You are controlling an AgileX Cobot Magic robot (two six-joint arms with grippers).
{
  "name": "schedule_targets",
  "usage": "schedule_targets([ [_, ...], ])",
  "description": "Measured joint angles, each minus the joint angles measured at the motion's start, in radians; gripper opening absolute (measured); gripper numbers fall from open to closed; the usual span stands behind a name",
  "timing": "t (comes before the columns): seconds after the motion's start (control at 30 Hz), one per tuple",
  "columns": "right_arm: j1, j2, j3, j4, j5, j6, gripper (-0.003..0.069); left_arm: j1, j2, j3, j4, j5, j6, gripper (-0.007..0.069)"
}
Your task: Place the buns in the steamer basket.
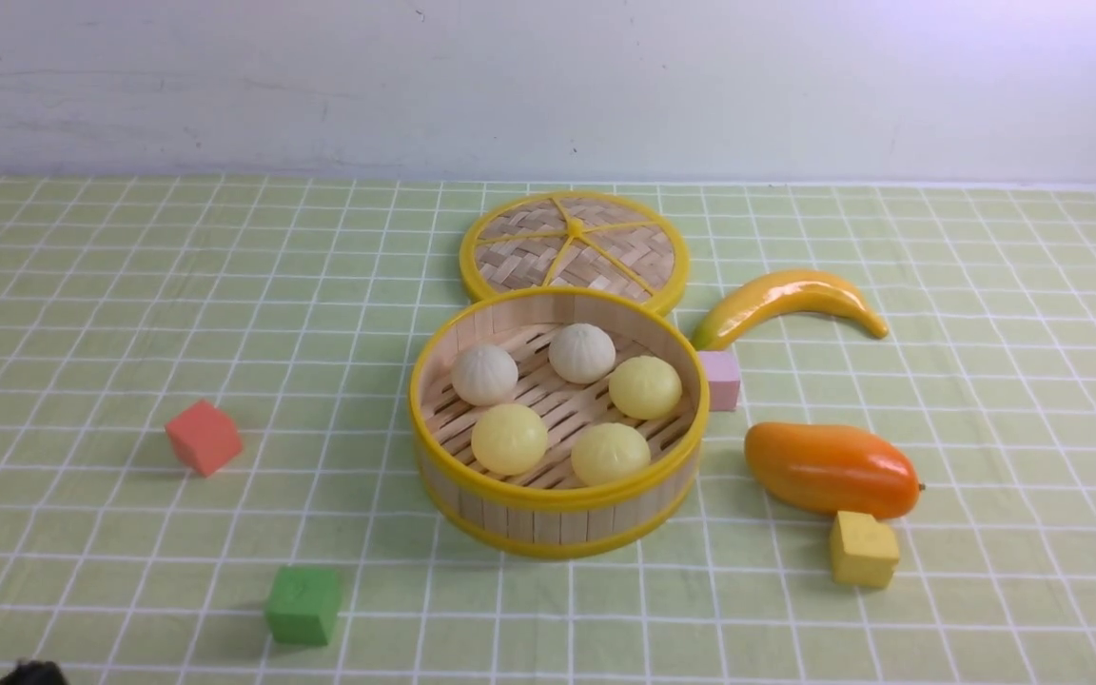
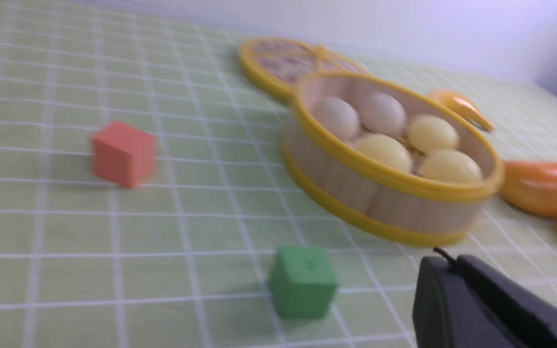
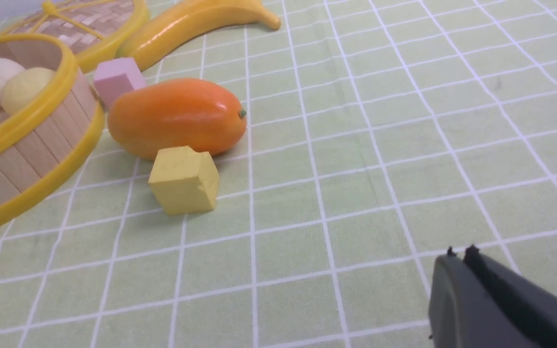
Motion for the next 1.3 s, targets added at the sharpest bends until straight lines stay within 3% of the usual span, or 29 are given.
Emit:
schedule_targets([
  [0.1,0.000,-0.001,0.000,0.000,-0.001,0.001,0.0013,0.114,-0.050,0.003,0.000,0.161,-0.005,-0.0013],
  [0.23,0.000,-0.001,0.000,0.000,-0.001,0.003,0.0018,0.146,-0.052,0.011,-0.015,0.250,-0.006,-0.0013],
  [1.3,0.000,-0.001,0.001,0.000,-0.005,0.003,0.0059,0.146,-0.052,0.011,-0.021,0.251,-0.006,-0.0013],
])
